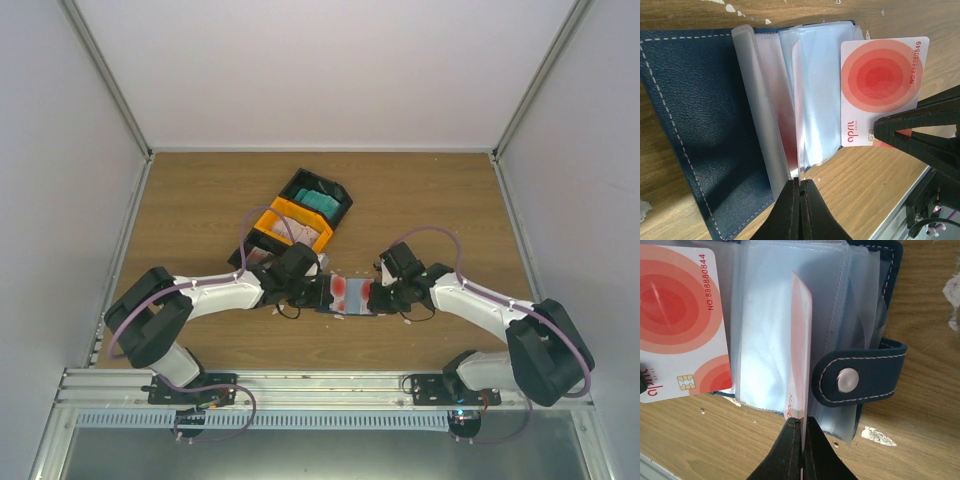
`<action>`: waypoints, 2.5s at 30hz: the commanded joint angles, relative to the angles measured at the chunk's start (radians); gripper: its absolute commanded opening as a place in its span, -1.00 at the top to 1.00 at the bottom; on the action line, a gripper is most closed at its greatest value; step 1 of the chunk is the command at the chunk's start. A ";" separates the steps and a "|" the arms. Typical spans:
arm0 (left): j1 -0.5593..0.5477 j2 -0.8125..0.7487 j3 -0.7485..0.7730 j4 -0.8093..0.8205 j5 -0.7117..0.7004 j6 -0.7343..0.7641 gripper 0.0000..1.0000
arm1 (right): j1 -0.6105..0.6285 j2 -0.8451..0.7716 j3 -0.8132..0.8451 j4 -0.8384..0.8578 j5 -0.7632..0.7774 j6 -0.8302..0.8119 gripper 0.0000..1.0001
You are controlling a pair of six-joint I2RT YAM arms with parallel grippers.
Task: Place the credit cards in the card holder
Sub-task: Insert the credit card into the card holder.
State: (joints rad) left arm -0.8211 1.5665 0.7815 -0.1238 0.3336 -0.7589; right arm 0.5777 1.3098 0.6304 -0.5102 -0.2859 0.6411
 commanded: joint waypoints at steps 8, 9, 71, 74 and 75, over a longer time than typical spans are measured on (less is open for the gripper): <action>0.021 -0.008 -0.005 0.093 0.085 -0.030 1.00 | -0.002 0.034 -0.004 -0.082 0.093 -0.015 0.99; 0.024 -0.009 -0.009 0.105 0.089 -0.040 1.00 | -0.003 0.034 -0.007 -0.080 0.092 -0.015 0.99; 0.048 0.140 -0.040 0.304 0.187 -0.250 1.00 | -0.003 0.018 -0.013 -0.072 0.140 -0.019 0.99; 0.051 0.153 -0.025 0.328 0.195 -0.255 1.00 | -0.003 0.017 -0.017 -0.075 0.142 -0.017 0.99; 0.051 0.159 -0.021 0.335 0.204 -0.257 1.00 | -0.003 0.018 -0.017 -0.076 0.143 -0.015 0.99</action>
State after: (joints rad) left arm -0.7776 1.6920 0.7277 0.1478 0.5255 -1.0119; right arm 0.5728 1.2915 0.6380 -0.5507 -0.1608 0.6353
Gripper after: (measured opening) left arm 0.017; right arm 0.009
